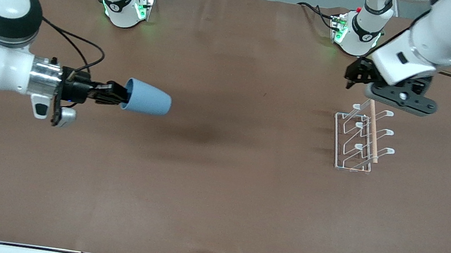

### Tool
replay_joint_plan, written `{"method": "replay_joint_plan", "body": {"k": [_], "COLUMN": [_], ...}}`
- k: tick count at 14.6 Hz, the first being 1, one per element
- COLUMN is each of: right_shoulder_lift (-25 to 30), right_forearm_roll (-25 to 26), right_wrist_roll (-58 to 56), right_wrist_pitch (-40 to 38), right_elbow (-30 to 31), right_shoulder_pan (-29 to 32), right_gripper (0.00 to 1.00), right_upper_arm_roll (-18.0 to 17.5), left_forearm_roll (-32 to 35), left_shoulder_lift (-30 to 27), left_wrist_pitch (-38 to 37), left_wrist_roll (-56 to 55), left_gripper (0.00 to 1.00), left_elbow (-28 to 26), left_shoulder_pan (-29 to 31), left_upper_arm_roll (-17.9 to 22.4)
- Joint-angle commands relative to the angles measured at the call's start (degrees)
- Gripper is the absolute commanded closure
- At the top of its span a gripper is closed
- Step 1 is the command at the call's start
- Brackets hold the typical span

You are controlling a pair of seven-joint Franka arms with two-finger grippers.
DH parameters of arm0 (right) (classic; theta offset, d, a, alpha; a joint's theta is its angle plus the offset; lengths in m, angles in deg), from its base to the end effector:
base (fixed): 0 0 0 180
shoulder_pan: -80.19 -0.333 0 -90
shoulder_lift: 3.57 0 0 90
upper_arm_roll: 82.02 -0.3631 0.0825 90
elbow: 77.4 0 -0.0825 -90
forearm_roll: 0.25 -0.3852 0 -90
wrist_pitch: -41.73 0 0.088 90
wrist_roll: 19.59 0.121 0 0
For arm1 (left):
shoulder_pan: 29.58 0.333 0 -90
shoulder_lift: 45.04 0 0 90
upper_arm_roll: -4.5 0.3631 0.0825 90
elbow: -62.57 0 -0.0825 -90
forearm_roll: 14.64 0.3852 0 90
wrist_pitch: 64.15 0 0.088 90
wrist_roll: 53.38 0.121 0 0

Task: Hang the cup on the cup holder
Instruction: 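Lift the cup with the right gripper while the left gripper approaches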

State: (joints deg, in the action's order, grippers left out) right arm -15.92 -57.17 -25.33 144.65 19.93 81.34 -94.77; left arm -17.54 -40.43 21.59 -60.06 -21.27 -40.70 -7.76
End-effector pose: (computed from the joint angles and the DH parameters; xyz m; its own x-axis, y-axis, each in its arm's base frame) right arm 0.6092 0.1962 0.5365 0.9885 0.0697 -0.1344 -0.0746 -0.5484 -0.8329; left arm 0.5283 -0.2290 0.6574 0.9553 -0.2908 -0.0528 -0.2875 -0.9558 0.0619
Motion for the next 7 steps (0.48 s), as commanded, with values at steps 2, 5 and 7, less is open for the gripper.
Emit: {"method": "replay_joint_plan", "body": {"k": [2, 5, 7], "right_shoulder_lift": [0.7, 0.1, 0.0], "right_forearm_roll": [-6.7, -9.0, -11.7], "right_wrist_roll": [3.6, 3.6, 3.6], "right_wrist_pitch": [1.2, 1.1, 1.2], "right_elbow": [0.5, 0.7, 0.8], "right_shoulder_pan": [-0.8, -1.5, -2.1], "right_gripper": [1.00, 1.00, 0.99], "right_upper_arm_roll": [-2.1, -3.6, -4.7], "left_forearm_roll": [-0.7, -0.6, -0.6], "left_shoulder_lift": [3.0, 3.0, 3.0], "left_wrist_pitch": [1.6, 5.6, 8.0], "left_wrist_roll": [0.8, 1.5, 2.3], "left_gripper": [0.00, 0.00, 0.00], "left_elbow": [5.3, 6.0, 6.3], "left_shoulder_pan": [-5.2, -10.3, -13.6], "left_upper_arm_roll": [0.2, 0.2, 0.2]}}
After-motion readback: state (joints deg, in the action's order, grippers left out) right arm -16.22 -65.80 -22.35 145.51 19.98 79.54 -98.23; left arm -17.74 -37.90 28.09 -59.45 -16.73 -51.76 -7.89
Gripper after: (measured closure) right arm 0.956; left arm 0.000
